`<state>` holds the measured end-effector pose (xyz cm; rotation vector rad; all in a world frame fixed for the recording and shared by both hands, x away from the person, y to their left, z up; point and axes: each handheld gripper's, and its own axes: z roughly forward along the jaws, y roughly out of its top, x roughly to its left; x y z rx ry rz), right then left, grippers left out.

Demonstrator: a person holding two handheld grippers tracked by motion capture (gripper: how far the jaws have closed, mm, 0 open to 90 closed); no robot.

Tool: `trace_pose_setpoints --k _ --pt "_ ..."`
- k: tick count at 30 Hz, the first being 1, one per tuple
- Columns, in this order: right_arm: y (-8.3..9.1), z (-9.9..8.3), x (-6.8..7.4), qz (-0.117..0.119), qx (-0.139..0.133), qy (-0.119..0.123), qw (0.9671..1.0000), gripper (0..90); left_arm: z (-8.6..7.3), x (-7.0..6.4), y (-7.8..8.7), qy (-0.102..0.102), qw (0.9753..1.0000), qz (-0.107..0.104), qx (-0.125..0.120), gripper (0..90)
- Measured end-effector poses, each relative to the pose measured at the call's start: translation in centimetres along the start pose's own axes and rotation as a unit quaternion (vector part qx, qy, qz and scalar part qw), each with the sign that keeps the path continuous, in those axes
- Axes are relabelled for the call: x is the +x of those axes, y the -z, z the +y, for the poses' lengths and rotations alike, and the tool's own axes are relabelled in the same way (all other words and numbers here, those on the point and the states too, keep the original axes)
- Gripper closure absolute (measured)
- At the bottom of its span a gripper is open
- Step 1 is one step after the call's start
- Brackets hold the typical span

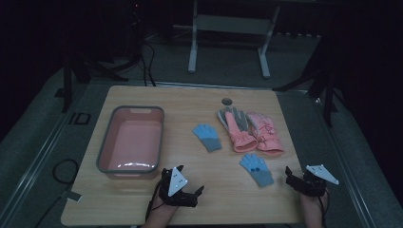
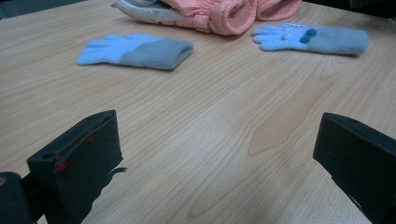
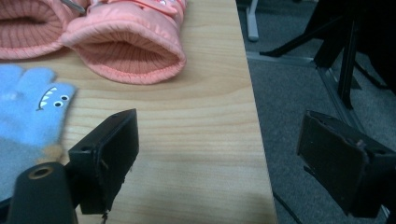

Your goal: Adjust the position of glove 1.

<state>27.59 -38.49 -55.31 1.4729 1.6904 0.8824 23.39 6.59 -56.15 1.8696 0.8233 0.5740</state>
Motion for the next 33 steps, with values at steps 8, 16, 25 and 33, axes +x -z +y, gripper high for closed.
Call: trace_pose_setpoints --k 8,16,25,33 --pt "0.5 0.1 -0.2 0.028 0.002 -0.016 0.9995 12.8 0.0 0.0 0.0 -0.001 1.0000 -0.005 0.000 1.1" --pt "0.9 1.7 -0.8 0.049 0.052 -0.031 0.9969 12.4 0.0 0.0 0.0 -0.001 1.0000 -0.003 0.000 1.1" --pt "1.4 4.9 -0.9 0.078 0.060 -0.027 0.9948 14.0 0.0 0.0 0.0 0.000 1.0000 -0.003 -0.001 1.2" --pt "1.8 8.7 0.2 0.109 0.038 -0.012 0.9932 12.8 0.0 0.0 0.0 0.000 1.0000 -0.004 -0.001 1.1"
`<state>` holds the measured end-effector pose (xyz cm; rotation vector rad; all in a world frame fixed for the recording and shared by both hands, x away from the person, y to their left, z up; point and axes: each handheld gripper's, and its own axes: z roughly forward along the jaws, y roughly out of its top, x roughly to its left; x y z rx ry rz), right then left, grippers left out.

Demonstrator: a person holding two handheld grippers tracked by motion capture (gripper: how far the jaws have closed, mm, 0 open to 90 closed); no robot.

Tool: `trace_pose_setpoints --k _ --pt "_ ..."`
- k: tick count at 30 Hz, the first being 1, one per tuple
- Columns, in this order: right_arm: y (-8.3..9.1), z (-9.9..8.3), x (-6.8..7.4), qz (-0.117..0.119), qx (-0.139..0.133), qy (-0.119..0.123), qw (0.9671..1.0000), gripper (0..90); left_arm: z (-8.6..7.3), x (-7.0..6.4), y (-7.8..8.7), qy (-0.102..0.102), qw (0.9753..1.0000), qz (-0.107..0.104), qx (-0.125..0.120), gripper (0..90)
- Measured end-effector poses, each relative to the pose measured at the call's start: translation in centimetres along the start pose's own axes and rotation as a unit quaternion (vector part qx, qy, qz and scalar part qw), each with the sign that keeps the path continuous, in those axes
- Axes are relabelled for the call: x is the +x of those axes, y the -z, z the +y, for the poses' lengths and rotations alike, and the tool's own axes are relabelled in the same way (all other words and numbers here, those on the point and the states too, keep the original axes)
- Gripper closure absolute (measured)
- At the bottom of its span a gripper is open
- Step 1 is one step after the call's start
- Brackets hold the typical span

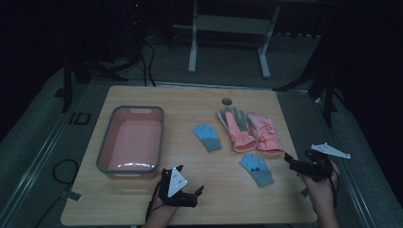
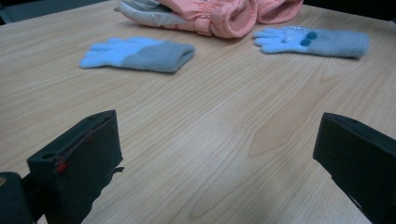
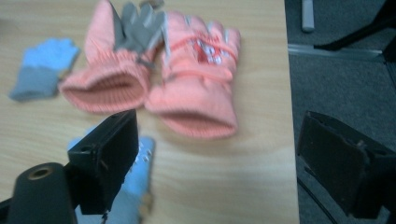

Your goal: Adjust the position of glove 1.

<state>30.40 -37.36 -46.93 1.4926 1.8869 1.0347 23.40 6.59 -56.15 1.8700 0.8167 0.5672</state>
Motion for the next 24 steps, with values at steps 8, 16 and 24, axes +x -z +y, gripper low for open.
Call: trace_pose_setpoints --k 8,16,24 --pt "0.0 2.9 1.7 0.027 -0.006 0.029 0.9992 12.0 0.0 0.0 0.0 0.000 1.0000 0.000 -0.001 1.1" --pt "-1.1 5.2 3.7 0.057 -0.009 0.063 0.9964 14.7 0.0 0.0 0.0 -0.002 1.0000 0.000 -0.002 1.1" --pt "-2.3 6.6 5.8 0.091 -0.011 0.091 0.9917 17.4 0.0 0.0 0.1 -0.002 1.0000 -0.001 -0.003 1.1"
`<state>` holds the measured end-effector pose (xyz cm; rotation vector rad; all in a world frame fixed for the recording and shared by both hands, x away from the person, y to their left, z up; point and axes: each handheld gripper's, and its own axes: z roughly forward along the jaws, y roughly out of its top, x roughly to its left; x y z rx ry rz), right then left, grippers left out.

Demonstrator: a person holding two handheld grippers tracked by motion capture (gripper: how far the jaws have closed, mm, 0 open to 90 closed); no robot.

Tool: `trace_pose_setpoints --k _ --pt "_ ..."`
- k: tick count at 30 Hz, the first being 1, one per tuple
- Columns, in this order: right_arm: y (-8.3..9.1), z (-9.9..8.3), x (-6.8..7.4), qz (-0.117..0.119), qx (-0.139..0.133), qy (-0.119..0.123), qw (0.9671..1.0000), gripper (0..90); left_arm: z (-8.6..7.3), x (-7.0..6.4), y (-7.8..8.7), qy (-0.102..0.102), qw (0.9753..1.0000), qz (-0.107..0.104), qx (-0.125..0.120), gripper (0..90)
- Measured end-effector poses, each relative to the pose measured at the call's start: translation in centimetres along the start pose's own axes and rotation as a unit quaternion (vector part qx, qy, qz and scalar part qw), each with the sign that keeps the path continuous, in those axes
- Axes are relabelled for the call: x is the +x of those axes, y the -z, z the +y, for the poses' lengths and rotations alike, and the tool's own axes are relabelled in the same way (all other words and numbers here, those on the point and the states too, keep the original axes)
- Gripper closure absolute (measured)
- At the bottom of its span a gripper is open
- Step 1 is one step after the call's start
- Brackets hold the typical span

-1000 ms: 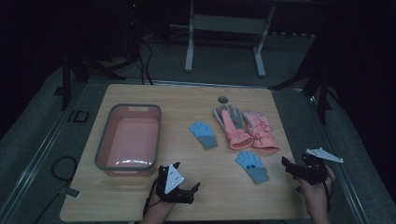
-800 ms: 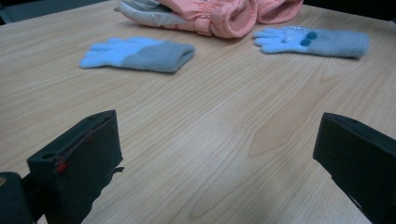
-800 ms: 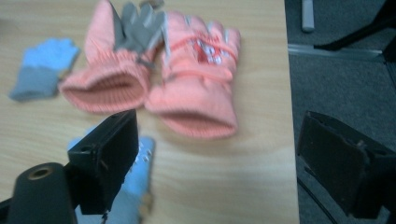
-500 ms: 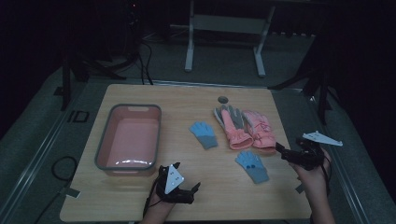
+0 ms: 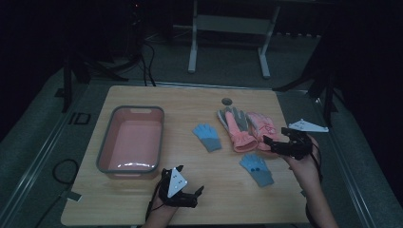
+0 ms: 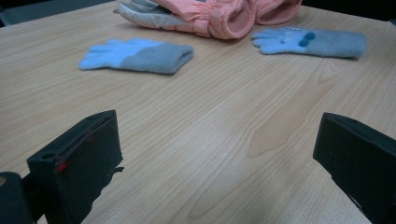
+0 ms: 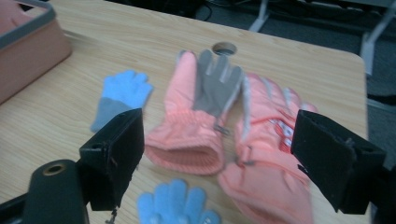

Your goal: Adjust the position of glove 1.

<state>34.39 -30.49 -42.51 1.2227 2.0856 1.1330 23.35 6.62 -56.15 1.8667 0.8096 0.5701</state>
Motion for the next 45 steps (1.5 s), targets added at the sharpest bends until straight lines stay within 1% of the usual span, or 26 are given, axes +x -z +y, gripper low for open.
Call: trace_pose_setpoints --k 1,2,5,6,7,10,13,16,19,20,22,27,28,30,31,32,33,36,37,38,39,42,43,44,45 --pt "-0.2 0.2 0.2 0.005 0.002 0.003 1.0000 18.1 0.0 0.0 0.0 0.000 1.0000 0.000 0.000 1.2" --pt "-0.4 0.4 0.4 0.008 0.002 0.008 0.9999 22.2 0.0 0.0 0.0 0.000 1.0000 0.000 0.000 1.1" --pt "-1.1 1.0 1.0 0.002 0.013 0.028 0.9995 25.8 0.0 0.0 0.0 -0.001 1.0000 0.000 0.000 1.1" --pt "-1.4 1.2 1.3 0.009 0.015 0.031 0.9994 26.2 0.0 0.0 0.0 -0.001 1.0000 -0.001 0.000 1.1" --pt "-1.4 1.2 1.3 0.009 0.015 0.031 0.9994 26.2 0.0 0.0 0.0 -0.001 1.0000 -0.001 0.000 1.1" --pt "-2.3 1.8 2.1 0.026 0.020 0.037 0.9988 33.1 0.0 0.0 0.0 -0.002 1.0000 -0.002 0.000 1.1" --pt "-3.5 2.3 3.0 0.051 0.027 0.042 0.9975 37.9 0.0 0.0 0.0 -0.002 1.0000 -0.002 0.000 1.2" --pt "-4.8 2.5 4.1 0.075 0.032 0.049 0.9954 40.9 0.0 0.0 0.0 -0.002 1.0000 -0.002 -0.002 1.2" --pt "-6.1 2.7 5.0 0.090 0.040 0.057 0.9936 42.5 0.0 0.0 0.0 -0.003 1.0000 -0.003 -0.001 1.1" --pt "-6.7 2.8 5.3 0.098 0.045 0.059 0.9925 43.2 0.0 0.0 0.1 -0.003 1.0000 -0.003 -0.001 1.1" --pt "-7.5 2.9 5.9 0.106 0.048 0.066 0.9910 44.2 0.0 0.0 0.1 -0.005 1.0000 -0.004 -0.001 1.1" --pt "-9.3 3.2 7.0 0.113 0.058 0.079 0.9887 45.4 0.0 -0.1 0.1 -0.004 1.0000 -0.005 -0.002 1.1" --pt "-9.8 3.3 7.3 0.117 0.063 0.081 0.9877 45.4 0.0 0.0 0.1 -0.004 1.0000 -0.005 -0.002 1.1" --pt "-10.5 3.3 7.6 0.113 0.067 0.087 0.9874 47.3 0.0 0.0 0.1 -0.004 1.0000 -0.004 -0.003 1.1" --pt "-10.5 3.3 7.6 0.113 0.067 0.087 0.9874 47.3 0.0 0.0 0.1 -0.004 1.0000 -0.004 -0.003 1.1" --pt "-10.9 3.4 7.8 0.117 0.071 0.088 0.9866 47.3 0.0 -0.1 0.1 -0.004 1.0000 -0.006 -0.005 1.1" --pt "-11.7 3.5 8.2 0.115 0.072 0.093 0.9864 48.7 0.0 -0.1 0.1 -0.006 1.0000 -0.004 -0.004 1.1" --pt "-13.0 3.7 8.8 0.119 0.082 0.102 0.9843 50.1 0.0 -0.1 0.1 -0.008 1.0000 -0.004 -0.003 1.1" --pt "-13.0 3.7 8.8 0.119 0.082 0.102 0.9843 50.1 0.0 -0.1 0.1 -0.008 1.0000 -0.004 -0.003 1.1" --pt "-13.3 3.7 9.0 0.119 0.085 0.105 0.9837 50.4 0.0 -0.1 0.1 -0.008 1.0000 -0.004 -0.003 1.1" --pt "-14.5 3.7 9.4 0.121 0.093 0.112 0.9819 52.8 0.0 -0.1 0.1 -0.007 1.0000 -0.005 -0.005 1.1" --pt "-15.9 3.6 9.6 0.122 0.105 0.111 0.9806 55.6 0.0 -0.1 0.1 -0.008 0.9999 -0.005 -0.004 1.1" --pt "-15.9 3.6 9.6 0.122 0.105 0.111 0.9806 55.6 0.0 -0.1 0.1 -0.008 0.9999 -0.005 -0.004 1.1" --pt "-16.3 3.6 9.7 0.124 0.111 0.110 0.9800 55.6 0.0 -0.1 0.1 -0.008 0.9999 -0.005 -0.004 1.1" --pt "-17.1 3.5 9.8 0.124 0.116 0.107 0.9797 57.4 0.0 -0.1 0.1 -0.007 0.9999 -0.006 -0.004 1.1"
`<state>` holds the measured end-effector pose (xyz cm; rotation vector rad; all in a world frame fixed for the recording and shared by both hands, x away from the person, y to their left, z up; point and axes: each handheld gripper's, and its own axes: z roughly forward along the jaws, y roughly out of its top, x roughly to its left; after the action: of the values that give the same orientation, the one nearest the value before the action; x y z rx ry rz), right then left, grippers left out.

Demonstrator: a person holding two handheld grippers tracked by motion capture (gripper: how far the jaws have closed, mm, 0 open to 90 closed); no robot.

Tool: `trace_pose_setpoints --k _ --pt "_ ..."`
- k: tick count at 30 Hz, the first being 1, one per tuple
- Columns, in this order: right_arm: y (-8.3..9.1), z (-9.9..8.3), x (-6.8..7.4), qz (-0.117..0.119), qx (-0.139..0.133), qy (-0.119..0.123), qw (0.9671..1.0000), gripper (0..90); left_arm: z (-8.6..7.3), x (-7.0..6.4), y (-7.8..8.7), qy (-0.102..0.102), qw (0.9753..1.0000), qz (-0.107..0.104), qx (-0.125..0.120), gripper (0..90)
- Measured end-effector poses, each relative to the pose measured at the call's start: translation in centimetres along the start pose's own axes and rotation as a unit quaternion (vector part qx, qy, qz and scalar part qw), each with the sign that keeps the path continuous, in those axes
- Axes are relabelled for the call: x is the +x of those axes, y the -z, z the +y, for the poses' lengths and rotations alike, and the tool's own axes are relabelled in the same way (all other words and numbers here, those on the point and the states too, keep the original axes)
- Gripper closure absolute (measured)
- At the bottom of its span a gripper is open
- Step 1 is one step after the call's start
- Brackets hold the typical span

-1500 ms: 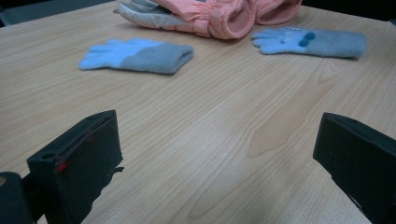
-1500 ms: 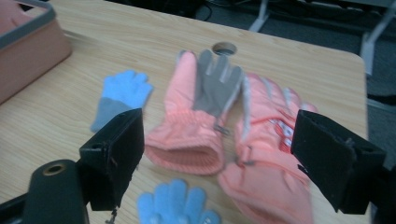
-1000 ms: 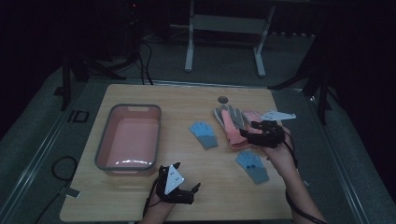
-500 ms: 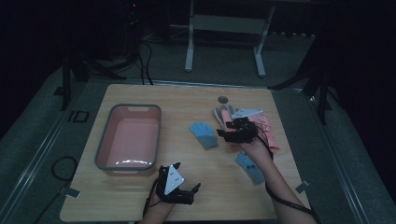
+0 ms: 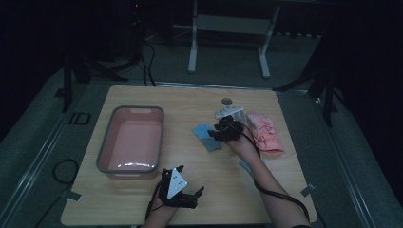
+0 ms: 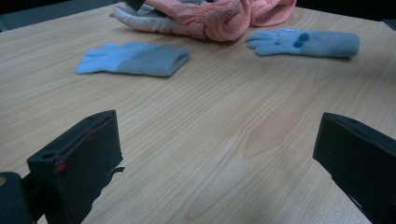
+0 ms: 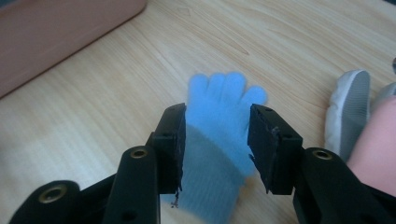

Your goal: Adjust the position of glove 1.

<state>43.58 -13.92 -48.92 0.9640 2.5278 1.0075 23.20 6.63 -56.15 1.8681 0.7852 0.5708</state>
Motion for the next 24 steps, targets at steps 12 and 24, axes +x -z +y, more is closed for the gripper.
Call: trace_pose_setpoints --k 12,24 --pt "-4.1 -0.4 -1.2 0.008 0.054 -0.030 0.9980 60.3 0.0 0.0 0.0 0.000 1.0000 -0.001 0.000 1.1" --pt "-6.0 -0.9 -0.4 -0.008 0.066 -0.001 0.9978 70.4 0.0 0.0 0.0 0.000 1.0000 -0.001 0.001 1.1"
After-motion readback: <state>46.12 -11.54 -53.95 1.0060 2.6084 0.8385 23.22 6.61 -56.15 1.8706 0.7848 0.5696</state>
